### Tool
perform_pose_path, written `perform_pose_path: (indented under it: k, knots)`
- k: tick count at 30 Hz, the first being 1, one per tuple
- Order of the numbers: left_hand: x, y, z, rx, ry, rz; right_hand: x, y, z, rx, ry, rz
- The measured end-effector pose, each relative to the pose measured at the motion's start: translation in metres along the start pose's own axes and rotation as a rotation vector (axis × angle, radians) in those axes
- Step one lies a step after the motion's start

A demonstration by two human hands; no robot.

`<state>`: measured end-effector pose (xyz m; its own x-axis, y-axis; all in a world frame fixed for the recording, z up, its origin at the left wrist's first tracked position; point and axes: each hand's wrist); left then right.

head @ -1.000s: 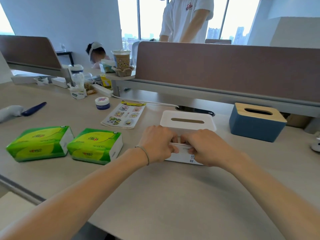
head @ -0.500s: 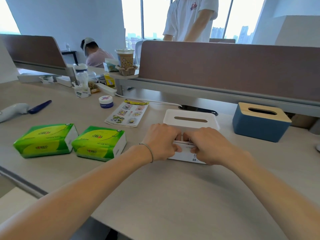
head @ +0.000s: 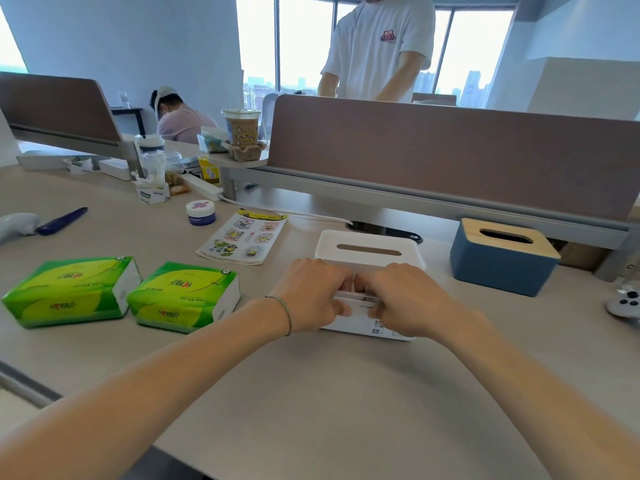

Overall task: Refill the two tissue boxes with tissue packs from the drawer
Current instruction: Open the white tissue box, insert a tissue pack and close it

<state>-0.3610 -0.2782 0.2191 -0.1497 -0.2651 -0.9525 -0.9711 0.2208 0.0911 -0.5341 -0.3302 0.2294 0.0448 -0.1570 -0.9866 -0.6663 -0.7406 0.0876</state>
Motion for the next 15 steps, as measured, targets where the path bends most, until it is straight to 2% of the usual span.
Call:
perform_pose_path:
  k: [5, 12, 15]
  knots:
    - [-0.004, -0.005, -0.002, -0.027, -0.049, 0.055, -0.006, 0.011, 0.010, 0.061, 0.058, -0.170]
    - [-0.010, -0.008, -0.003, -0.033, -0.027, 0.159, -0.007, 0.014, 0.025, 0.090, 0.124, -0.112]
    - [-0.016, -0.007, 0.000, -0.004, -0.027, 0.093, -0.005, 0.015, 0.027, 0.076, 0.162, -0.091]
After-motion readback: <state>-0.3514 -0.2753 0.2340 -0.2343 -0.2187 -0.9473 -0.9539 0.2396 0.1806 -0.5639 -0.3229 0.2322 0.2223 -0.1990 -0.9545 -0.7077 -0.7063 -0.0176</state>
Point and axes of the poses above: each hand's wrist, its own z-axis away from the middle knuckle, its own x-axis out of the palm, y = z × x, and after that the axes turned 2 degrees about z, right-handed
